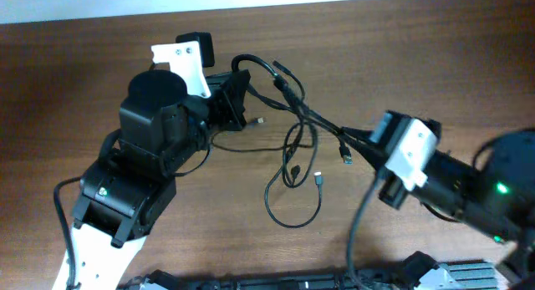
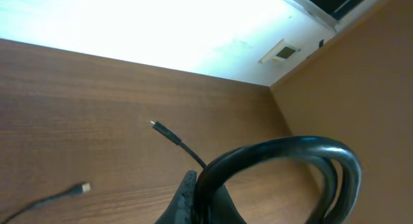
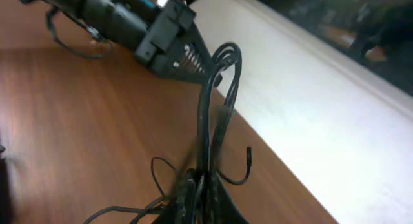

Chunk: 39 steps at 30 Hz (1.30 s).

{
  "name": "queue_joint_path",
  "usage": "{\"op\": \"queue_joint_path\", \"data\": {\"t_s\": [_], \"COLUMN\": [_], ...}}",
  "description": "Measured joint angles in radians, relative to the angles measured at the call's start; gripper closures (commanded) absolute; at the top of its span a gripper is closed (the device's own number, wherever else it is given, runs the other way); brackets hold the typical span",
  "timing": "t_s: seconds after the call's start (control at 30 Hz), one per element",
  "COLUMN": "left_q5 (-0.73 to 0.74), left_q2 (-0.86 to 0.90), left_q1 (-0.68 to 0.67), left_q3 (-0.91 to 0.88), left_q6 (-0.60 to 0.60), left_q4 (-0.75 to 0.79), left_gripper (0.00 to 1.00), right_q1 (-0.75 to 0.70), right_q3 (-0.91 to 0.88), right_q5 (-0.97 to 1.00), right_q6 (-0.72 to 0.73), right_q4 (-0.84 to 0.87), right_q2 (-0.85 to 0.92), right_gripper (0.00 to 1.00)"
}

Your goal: Untangle cables

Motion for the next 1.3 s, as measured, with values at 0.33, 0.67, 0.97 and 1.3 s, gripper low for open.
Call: {"op": "queue_joint_path", "data": {"t_s": [0.33,0.67,0.97,1.3], "left_q5": [-0.010,0.013,-0.035,-0.317], "left_q2": [0.000,0.000,0.000,0.040], "left_q1": [0.000,0.000,0.000,0.000], "left_q3": [0.000,0.000,-0.001,0.010], "left_q6": [0.000,-0.017,-0.075,0.039], "left_q4": [-0.033,0.014,0.296,-0.040], "left_gripper": [1.00,1.00,0.67,0.01], "right_q1": [0.000,0.000,0.000,0.000], "right_q3": [0.000,0.001,0.002,0.002], "right_q5": [0.358,0.388,0.213,0.237], "right_q6": [0.207,0.238,0.235,0.236], "right_q4": [-0.046,-0.199,-0.255,-0.231], "right_q2": [-0.030,-0.008,0.185,0.185], "right_gripper": [0.16,0.07,0.07,0.06]}}
